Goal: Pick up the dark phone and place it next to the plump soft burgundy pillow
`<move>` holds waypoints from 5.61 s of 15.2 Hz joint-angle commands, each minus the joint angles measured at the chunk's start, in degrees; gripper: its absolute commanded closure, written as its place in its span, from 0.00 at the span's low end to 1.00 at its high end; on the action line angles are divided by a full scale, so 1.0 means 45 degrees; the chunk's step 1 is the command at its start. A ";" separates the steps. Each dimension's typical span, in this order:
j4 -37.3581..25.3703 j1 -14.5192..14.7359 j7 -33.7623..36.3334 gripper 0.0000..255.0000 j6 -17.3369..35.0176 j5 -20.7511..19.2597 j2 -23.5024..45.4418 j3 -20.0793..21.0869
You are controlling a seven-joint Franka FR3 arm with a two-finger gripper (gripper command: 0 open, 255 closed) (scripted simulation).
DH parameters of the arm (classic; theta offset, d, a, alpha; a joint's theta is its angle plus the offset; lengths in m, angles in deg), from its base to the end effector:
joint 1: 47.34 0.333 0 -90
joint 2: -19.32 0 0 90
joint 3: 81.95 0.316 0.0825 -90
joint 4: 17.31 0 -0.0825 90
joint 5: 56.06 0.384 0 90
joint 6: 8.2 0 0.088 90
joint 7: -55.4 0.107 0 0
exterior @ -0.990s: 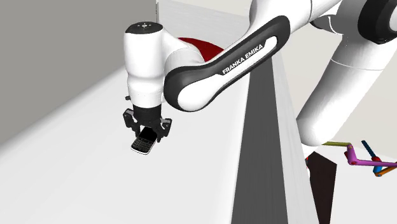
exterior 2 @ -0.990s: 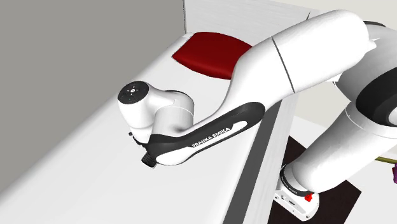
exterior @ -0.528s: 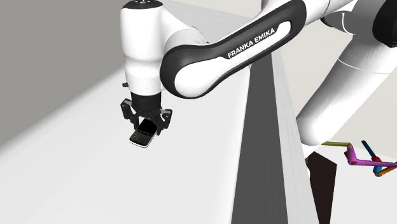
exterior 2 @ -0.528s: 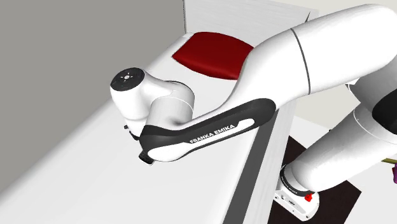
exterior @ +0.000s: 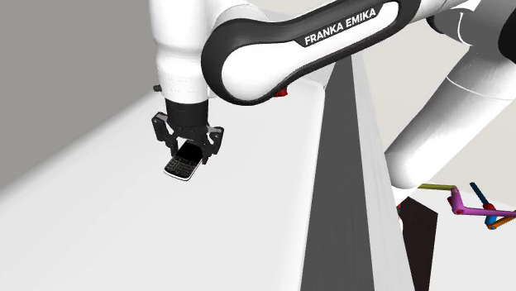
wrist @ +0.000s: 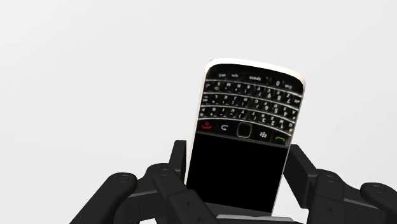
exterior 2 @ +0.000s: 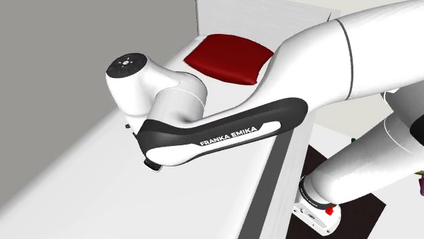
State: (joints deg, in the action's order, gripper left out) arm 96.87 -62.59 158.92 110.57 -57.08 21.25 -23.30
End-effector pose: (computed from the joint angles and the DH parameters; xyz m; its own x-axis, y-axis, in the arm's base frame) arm 0.4138 0.3849 0.4574 0.5047 -0.8629 -0.0270 -0.8625 -0.5027 -0.0580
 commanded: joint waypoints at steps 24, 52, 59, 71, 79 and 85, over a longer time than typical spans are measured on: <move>0.1677 -0.0938 -0.6459 1.00 -0.2142 0.3643 -0.4724 -0.4080; 0.0613 -0.4161 -1.4419 1.00 -0.2399 0.1663 -0.2690 -0.9688; -0.1443 -0.4973 -1.5907 1.00 -0.2732 0.1140 -0.0808 -1.0586; -0.7193 -0.6194 -1.8080 1.00 -0.4293 0.0623 0.3550 -1.1663; -1.5400 -0.6830 -1.9224 1.00 -0.7408 0.0408 0.8715 -1.2085; -1.4293 -0.6929 -1.9338 1.00 -0.6439 0.0420 0.8583 -1.2095</move>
State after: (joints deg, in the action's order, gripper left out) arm 31.08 -93.68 72.00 80.46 -55.22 60.26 -77.73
